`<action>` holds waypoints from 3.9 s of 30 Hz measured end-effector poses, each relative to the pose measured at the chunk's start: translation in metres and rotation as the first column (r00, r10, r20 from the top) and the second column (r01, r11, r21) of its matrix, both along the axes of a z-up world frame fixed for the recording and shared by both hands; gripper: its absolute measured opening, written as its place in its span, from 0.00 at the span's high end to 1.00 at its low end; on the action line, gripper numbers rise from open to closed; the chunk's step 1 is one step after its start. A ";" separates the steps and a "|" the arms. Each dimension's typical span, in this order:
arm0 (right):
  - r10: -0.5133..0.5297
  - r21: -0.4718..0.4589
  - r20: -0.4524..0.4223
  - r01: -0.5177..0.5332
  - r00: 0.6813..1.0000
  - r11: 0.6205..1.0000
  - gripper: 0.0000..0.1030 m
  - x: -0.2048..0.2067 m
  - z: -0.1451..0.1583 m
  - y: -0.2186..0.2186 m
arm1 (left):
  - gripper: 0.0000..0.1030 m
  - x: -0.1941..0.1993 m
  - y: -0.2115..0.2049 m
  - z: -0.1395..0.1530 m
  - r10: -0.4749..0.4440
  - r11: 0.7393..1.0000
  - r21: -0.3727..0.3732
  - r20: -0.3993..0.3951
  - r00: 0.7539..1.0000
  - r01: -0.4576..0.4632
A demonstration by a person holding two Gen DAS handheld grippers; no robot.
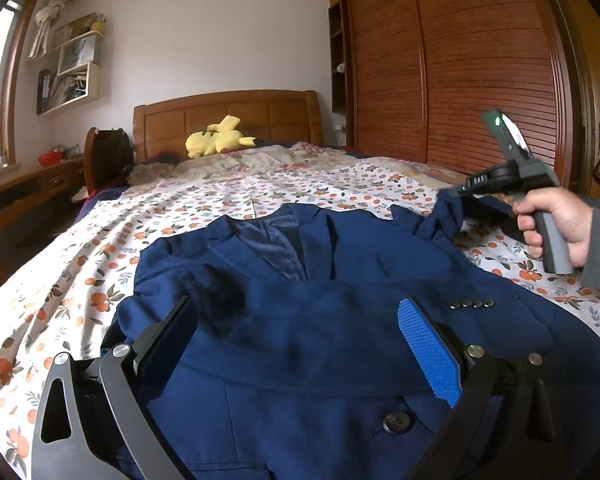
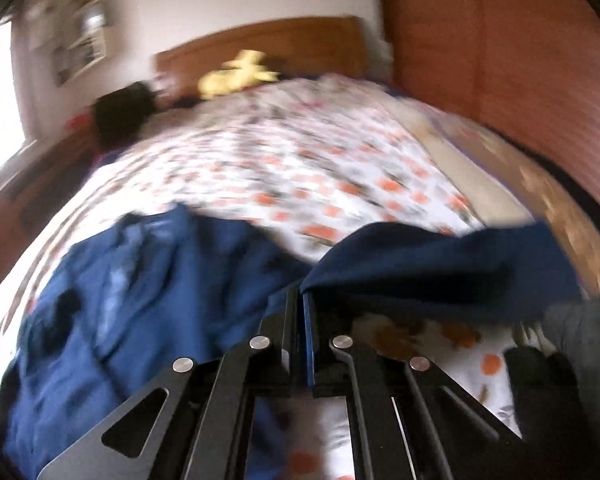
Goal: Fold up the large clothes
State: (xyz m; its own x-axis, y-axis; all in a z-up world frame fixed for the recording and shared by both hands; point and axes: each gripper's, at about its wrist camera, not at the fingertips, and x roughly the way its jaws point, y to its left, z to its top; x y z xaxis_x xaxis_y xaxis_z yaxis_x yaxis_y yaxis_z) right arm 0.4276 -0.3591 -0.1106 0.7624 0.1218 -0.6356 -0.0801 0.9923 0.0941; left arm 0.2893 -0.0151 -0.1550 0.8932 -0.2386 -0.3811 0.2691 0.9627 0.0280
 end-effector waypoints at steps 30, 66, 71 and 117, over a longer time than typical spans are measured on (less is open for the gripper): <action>0.087 -0.152 -0.133 -0.107 0.987 0.983 0.52 -0.071 -0.007 0.037 | 0.02 -0.010 0.013 0.015 0.003 0.999 -0.035 0.014 1.000 -0.003; 0.035 -0.311 0.092 -0.005 0.995 0.950 0.99 -0.042 0.035 0.051 | 0.02 -0.018 0.019 0.019 -0.014 1.000 -0.023 0.000 1.000 0.014; 0.128 -0.294 0.118 -0.088 0.985 0.952 0.99 -0.060 0.056 0.087 | 0.02 -0.021 0.022 0.021 -0.006 1.000 -0.022 0.004 1.000 0.006; 0.296 -0.095 -0.127 -0.309 0.947 0.946 0.61 -0.176 -0.038 0.093 | 0.02 -0.016 0.014 0.007 0.025 0.994 0.103 -0.047 0.999 -0.020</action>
State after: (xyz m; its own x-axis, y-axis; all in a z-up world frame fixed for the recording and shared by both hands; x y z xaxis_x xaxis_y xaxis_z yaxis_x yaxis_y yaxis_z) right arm 0.2520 -0.2661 -0.1488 0.6254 0.2586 -0.7363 -0.3737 0.9275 0.0083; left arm 0.2730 -0.0015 -0.1476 0.8777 -0.1763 -0.4455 0.2509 0.9613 0.1140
